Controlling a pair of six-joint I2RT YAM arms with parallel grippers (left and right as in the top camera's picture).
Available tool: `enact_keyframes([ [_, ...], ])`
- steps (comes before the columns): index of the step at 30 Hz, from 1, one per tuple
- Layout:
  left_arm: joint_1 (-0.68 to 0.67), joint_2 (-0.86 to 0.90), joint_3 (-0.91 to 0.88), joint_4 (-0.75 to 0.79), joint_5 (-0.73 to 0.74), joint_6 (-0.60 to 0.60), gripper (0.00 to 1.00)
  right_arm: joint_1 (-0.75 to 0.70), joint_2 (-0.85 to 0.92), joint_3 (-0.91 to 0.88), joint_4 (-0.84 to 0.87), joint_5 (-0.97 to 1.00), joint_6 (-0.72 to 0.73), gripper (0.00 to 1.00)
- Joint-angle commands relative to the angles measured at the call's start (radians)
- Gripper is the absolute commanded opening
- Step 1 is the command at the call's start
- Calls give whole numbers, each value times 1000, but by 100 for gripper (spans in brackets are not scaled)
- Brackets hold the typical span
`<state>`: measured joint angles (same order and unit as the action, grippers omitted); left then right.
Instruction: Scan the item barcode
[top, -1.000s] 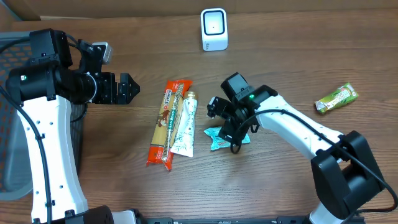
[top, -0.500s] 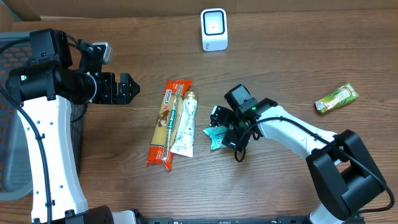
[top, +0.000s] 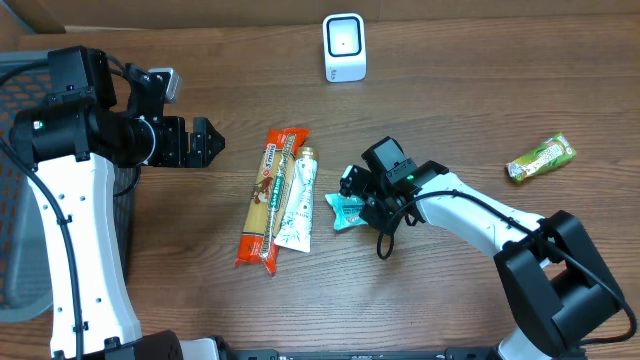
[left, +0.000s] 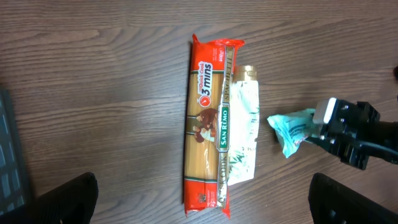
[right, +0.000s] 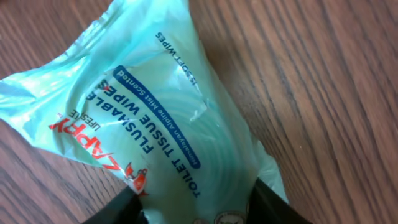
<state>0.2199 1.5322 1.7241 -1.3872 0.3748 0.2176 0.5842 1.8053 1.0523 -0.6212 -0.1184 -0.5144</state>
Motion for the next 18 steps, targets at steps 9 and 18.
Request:
enact_keyframes([
  [9, -5, 1, 13, 1, 10, 22, 100, -8, 23, 159, -270, -320, 239, 4],
  [18, -5, 1, 13, 1, 10, 22, 99, -90, 26, 209, -224, -790, 411, 4],
])
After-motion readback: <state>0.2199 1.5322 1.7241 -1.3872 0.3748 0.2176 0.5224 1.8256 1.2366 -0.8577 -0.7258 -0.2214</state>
